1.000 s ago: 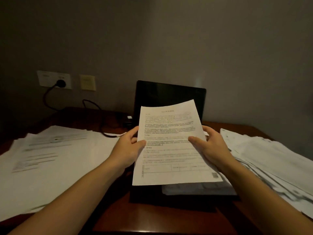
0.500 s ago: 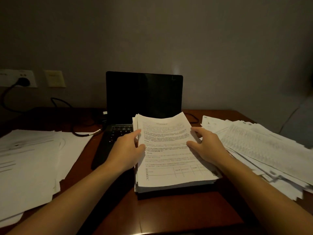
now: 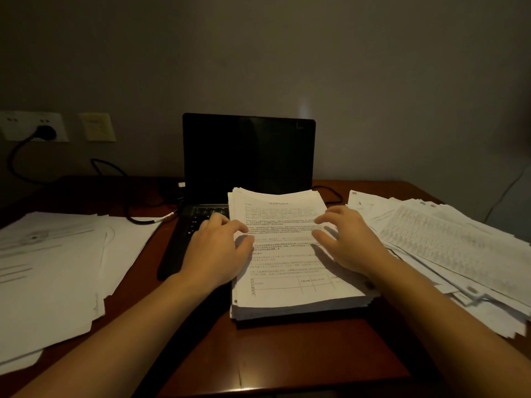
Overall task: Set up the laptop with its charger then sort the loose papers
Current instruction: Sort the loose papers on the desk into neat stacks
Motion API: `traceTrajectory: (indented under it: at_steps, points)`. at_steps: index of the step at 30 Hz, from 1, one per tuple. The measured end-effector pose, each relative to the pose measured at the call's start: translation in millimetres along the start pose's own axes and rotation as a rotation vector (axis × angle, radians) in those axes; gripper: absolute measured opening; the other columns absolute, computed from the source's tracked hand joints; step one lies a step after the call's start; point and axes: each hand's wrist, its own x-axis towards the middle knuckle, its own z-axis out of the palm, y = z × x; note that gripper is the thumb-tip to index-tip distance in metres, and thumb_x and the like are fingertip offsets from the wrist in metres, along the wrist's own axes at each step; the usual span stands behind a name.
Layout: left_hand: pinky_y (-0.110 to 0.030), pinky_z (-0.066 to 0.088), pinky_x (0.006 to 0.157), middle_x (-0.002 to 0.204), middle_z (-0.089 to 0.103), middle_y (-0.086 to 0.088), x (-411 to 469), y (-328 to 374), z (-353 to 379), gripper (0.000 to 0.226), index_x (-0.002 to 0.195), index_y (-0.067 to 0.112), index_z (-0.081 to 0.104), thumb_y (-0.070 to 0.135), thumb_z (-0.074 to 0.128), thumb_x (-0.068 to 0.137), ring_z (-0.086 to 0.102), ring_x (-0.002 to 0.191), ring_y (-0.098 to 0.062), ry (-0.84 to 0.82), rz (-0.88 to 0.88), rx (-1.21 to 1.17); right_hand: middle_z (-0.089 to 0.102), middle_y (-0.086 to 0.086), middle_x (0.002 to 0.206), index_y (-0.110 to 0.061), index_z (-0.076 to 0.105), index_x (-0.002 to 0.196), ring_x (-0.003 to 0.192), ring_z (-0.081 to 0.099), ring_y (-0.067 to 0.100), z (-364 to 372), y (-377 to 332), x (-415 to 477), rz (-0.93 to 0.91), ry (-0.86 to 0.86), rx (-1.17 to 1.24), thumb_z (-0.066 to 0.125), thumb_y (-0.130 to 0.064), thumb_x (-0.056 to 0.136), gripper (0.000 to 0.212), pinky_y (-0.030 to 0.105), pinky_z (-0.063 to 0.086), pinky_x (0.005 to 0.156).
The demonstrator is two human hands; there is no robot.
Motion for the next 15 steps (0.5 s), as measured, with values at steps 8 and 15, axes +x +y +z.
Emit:
traceTrajectory:
  at_steps: [8, 15]
  points:
    - [-0.036, 0.036, 0.107, 0.139, 0.045, 0.005, -11, -27, -25, 0.036, 0.129, 0.035, 0.059, 0.051, 0.050, 0.099, 0.039, 0.131, -0.017, 0.015, -0.018, -0.021, 0.050, -0.005, 0.145, -0.028, 0.064, 0.127, 0.134, 0.043, 0.014, 7, -59, 6, -0.184, -0.020, 0.039, 0.056, -0.039, 0.100, 0.030, 0.031, 0.036, 0.108]
    - [-0.040, 0.031, 0.110, 0.144, 0.046, 0.005, -30, -91, -66, 0.037, 0.132, 0.036, 0.058, 0.051, 0.049, 0.099, 0.035, 0.137, -0.017, 0.015, -0.095, 0.034, 0.061, -0.004, 0.130, -0.023, 0.066, 0.124, 0.113, 0.054, 0.008, 41, -149, 9, -0.347, -0.076, 0.130, 0.056, -0.031, 0.101, 0.027, 0.016, 0.041, 0.091]
